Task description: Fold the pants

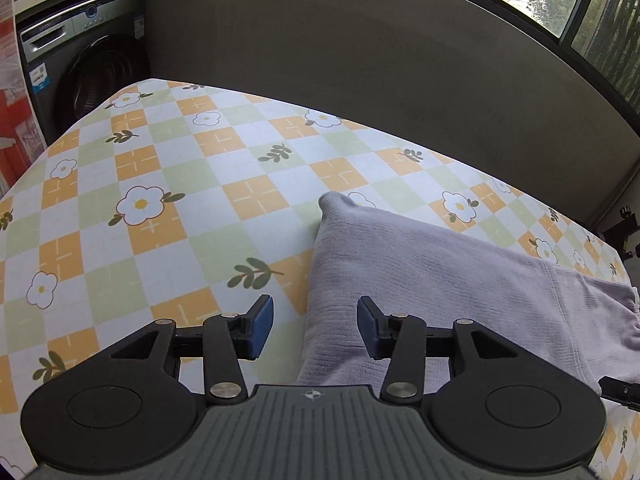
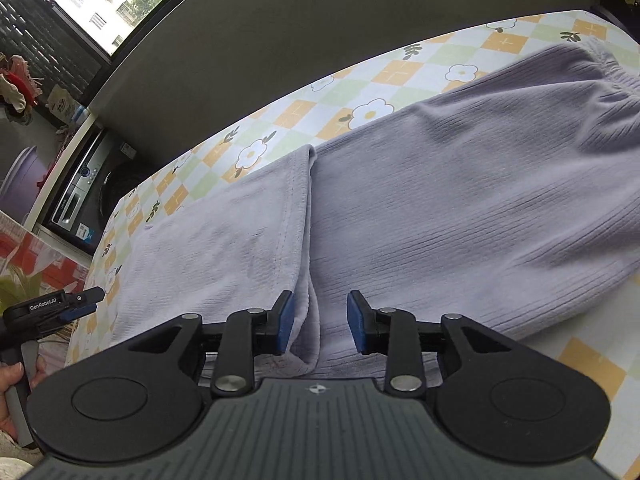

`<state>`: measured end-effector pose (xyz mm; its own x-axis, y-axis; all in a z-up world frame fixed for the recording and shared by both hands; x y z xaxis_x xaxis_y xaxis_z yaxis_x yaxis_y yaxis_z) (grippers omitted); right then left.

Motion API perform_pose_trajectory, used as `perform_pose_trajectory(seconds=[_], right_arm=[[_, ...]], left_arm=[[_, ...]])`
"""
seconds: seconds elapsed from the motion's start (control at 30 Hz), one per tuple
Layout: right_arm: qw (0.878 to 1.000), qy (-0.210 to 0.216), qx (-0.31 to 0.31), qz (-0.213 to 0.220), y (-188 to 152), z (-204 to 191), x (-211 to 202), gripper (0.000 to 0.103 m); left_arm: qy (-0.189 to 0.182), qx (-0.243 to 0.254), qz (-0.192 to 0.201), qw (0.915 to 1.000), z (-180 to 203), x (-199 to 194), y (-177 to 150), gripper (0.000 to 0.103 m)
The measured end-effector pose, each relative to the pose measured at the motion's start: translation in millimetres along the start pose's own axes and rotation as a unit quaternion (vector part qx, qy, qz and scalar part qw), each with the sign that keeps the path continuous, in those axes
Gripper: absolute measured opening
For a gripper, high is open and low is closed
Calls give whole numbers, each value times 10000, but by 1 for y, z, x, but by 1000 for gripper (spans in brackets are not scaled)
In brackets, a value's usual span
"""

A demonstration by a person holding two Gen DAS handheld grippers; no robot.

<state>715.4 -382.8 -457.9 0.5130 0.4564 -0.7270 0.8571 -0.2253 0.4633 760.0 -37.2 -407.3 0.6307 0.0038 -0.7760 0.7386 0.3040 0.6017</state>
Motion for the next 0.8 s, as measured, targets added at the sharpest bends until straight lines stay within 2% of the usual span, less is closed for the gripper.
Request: perform_pose_trajectory(seconds=[0.1,0.33,0.53,0.6,0.63,0.67,0.7,0.73,0.8], right_arm=[[9998,-34,-131,-129,-10,0,-3,33],[9983,73,-463,-340,-20,-16,7,33],[9956,43,-828,-438,-22,-36,25,36],[9950,-23,-879,-482,-23,-37,30,36],[9945,-65,-906,-515,-23,-36,32,31],[9938,-104,-985,-510,-24,-37,32,22],[9934,-107,-1059,-426,-23,-37,28,20],[9938,-73,-1060,-332,-22,-38,22,10],[9954,-30,-937,-182,-20,-35,12,6]], left_arm=[[148,-138,-62,9998,-16,-16,-22,49],[145,173,-315,9992,-22,-28,-56,49],[107,891,-281,9956,9,-21,-69,51],[225,1014,-311,9941,11,-14,-72,51],[345,1042,-351,9933,11,-10,-75,51],[457,1057,-427,9924,8,-4,-78,51],[589,1022,-532,9916,2,1,-81,51],[593,934,-546,9924,-3,2,-82,51],[540,790,-524,9940,-10,1,-82,51]])
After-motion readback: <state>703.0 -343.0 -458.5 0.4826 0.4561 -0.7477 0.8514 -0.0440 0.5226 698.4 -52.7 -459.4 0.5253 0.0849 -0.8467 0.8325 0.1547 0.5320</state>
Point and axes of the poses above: each gripper's, at about its wrist camera, not at the fingertips, and x roughly the way its jaws point, z to its right, y to its top, the point moved 9 cm from there along x, roughly the way its jaws point, and after that the axes turned 1 degree about -y, right-handed, at the moved point
